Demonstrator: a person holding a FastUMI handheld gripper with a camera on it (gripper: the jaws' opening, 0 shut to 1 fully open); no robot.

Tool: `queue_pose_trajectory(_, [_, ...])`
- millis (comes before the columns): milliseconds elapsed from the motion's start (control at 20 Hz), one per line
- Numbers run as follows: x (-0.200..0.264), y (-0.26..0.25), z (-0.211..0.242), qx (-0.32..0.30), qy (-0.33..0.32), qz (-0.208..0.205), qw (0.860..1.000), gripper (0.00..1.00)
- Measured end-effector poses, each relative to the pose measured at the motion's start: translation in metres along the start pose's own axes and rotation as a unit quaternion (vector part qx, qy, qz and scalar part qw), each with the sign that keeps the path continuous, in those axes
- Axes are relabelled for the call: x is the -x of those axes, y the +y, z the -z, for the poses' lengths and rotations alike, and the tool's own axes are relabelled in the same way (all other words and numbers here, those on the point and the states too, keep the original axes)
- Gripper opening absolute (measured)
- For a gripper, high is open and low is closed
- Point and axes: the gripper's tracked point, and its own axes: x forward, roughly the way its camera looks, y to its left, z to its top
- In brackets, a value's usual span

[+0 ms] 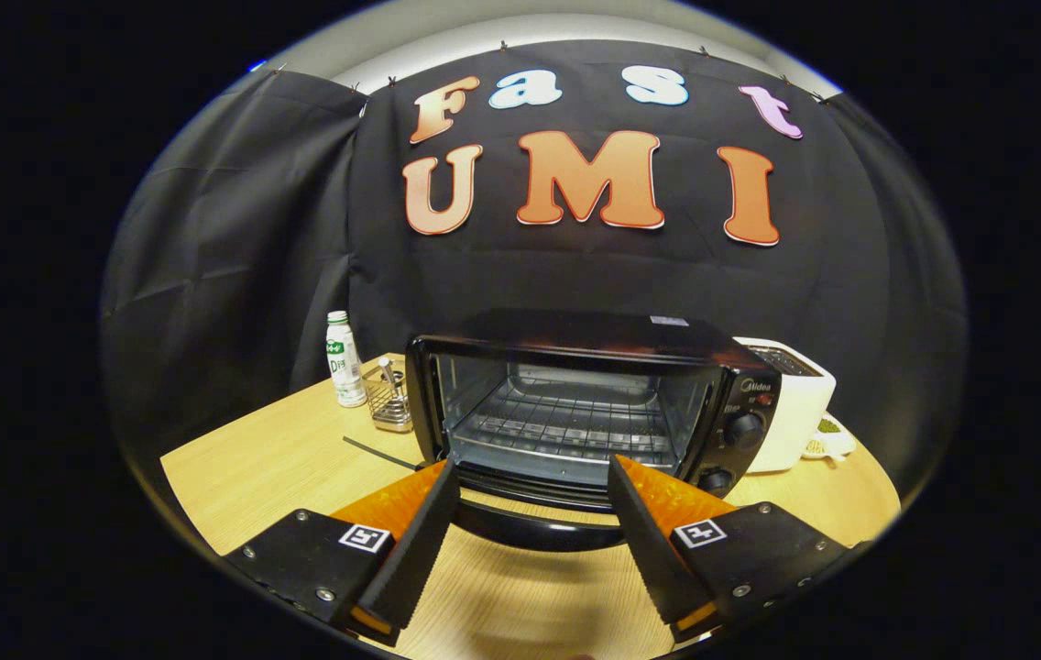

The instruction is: Open the toaster oven, put the food inside, and close the toaster oven door.

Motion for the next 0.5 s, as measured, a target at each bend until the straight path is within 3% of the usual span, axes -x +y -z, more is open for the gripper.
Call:
queue_pose_trajectory(300, [0.009,0.014,0.057,-0.055,0.079,-0.042,0.994,0.97])
queue_pose_trajectory(500, [0.008,0.014,0.079,-0.084,0.105,-0.043,0.990,0.97])
